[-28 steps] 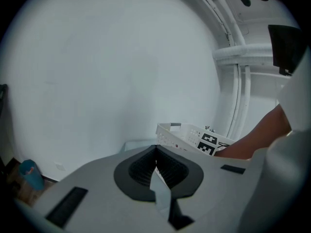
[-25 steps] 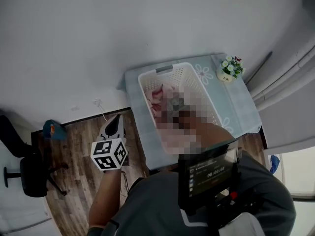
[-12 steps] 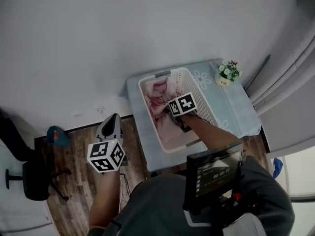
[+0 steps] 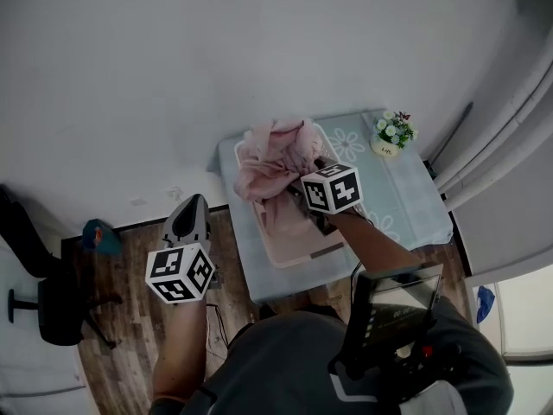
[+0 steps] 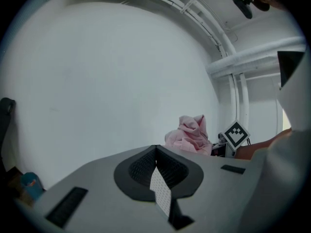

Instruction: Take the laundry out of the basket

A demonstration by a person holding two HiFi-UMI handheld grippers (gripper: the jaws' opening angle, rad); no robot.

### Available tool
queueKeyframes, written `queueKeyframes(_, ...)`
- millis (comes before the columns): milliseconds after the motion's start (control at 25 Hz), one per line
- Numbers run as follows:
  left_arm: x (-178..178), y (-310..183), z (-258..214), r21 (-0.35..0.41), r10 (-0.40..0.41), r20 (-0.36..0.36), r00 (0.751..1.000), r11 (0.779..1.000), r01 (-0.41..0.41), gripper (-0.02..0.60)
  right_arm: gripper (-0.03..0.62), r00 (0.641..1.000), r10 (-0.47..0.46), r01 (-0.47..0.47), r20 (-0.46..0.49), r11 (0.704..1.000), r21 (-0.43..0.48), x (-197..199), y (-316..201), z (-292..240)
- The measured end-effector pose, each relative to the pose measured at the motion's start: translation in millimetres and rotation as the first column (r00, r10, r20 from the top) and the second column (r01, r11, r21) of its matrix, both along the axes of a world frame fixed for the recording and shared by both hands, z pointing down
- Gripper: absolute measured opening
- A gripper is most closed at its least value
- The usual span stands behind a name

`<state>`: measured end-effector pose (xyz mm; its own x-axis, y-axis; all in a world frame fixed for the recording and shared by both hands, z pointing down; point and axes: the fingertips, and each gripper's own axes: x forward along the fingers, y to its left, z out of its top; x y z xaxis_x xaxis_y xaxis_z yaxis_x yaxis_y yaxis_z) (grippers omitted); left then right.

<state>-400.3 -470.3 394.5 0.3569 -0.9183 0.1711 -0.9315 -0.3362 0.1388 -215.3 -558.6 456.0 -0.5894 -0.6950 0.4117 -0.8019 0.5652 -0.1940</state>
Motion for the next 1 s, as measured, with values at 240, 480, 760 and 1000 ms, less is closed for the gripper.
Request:
queueKeyframes(240, 2.6, 25.0, -28.5, 0.034, -0.107, 0.002, 0.994, 0.994, 0.107, 0.009, 0.333, 0.994, -0.087, 0.08, 0.06, 0.991, 0.111, 3.4, 20.8, -68.9)
queueKeyframes(480, -9.3, 72.8, -70.1, 0.131, -0.271, 0.011, 0.962, 0.955, 0.268, 0.008, 0.334, 0.977, -0.206, 0.193, 0.051, 0.962, 0.192, -6.7, 49.2, -125.3)
queueKeyframes(760, -7.8, 122.3, -84.7, 0.14, -0.42, 0.058, 0.906, 0.902, 0.409, 0.008, 0.334, 0.92, -0.376, 0.338, 0.108, 0.902, 0.268, -14.7, 69.0, -175.5)
queueKeyframes(1000, -27.7, 180.6, -102.9, 0.163, -0.547, 0.067, 0.834, 0.831, 0.532, 0.008, 0.334, 0.837, -0.523, 0.444, 0.163, 0.822, 0.356, -54.8, 106.6, -230.2)
